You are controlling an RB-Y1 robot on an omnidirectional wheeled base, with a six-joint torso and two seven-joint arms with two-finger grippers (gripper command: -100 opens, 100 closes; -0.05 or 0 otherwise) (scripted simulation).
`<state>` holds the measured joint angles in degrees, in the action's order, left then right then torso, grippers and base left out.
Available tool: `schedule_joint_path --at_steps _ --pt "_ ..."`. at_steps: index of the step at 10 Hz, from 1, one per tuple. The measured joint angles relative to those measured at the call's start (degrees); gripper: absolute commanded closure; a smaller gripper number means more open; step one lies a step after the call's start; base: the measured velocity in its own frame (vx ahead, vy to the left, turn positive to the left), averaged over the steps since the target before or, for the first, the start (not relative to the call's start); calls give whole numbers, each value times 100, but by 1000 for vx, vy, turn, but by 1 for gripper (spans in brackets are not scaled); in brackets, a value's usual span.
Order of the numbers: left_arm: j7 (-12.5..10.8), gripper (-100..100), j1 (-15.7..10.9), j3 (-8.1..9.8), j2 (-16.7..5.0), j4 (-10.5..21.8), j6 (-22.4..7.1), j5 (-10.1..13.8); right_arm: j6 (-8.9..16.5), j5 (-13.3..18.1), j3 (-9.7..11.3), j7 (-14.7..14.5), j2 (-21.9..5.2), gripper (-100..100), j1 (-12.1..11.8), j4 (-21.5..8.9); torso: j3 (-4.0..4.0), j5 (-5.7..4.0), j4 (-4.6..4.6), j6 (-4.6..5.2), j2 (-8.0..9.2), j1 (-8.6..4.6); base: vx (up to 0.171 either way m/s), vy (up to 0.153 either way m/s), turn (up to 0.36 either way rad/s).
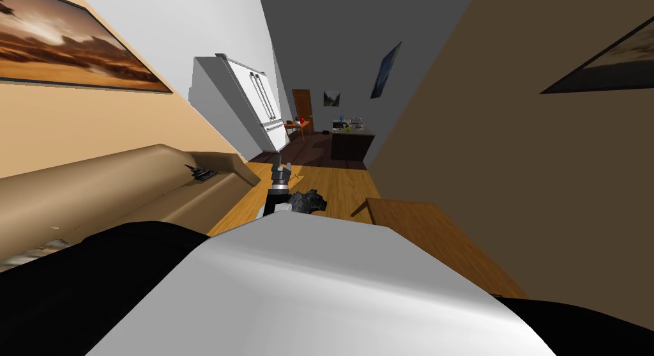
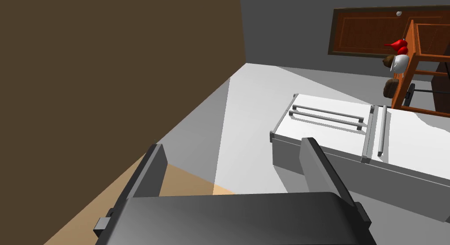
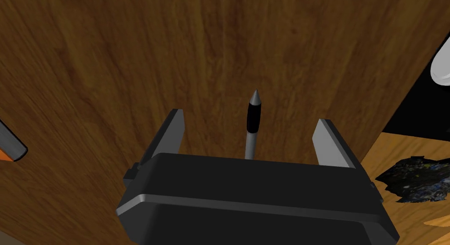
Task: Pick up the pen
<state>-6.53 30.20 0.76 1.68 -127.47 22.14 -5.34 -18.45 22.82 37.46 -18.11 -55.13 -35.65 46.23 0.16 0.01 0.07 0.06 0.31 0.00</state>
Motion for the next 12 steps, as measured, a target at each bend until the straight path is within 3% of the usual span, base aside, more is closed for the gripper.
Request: schedule_joint_path --at_steps 1,2,6,7,8,11,12 --pt "0 0 0 0 0 0 0 0 71 1 24 33 76 -100 15 13 2 -4 1 1 4 -7 -30 -27 32" --pt "0 0 1 0 0 0 0 0 75 0 29 44 89 100 18 28 0 -10 0 5 -1 -17 0 0 0" --pt "0 0 1 0 0 0 0 0 63 2 32 39 91 100 18 35 -5 -14 -2 6 -11 -31 0 0 0" --pt "0 0 1 0 0 0 0 0 63 2 32 38 91 0 18 35 -5 -14 -2 6 -11 -31 0 0 0" --pt "0 0 1 0 0 0 0 0 63 2 32 38 91 100 18 34 -5 -15 -2 6 -11 -32 52 35 -212" --pt "0 0 2 0 1 0 0 0 -51 -8 -49 -55 -199 100 -109 144 -17 -7 -8 11 -30 -4 50 52 -126" --pt "0 0 1 0 1 0 0 0 -72 -7 -51 -64 -207 0 -112 138 -12 -11 -5 7 -22 -16 3 5 3"
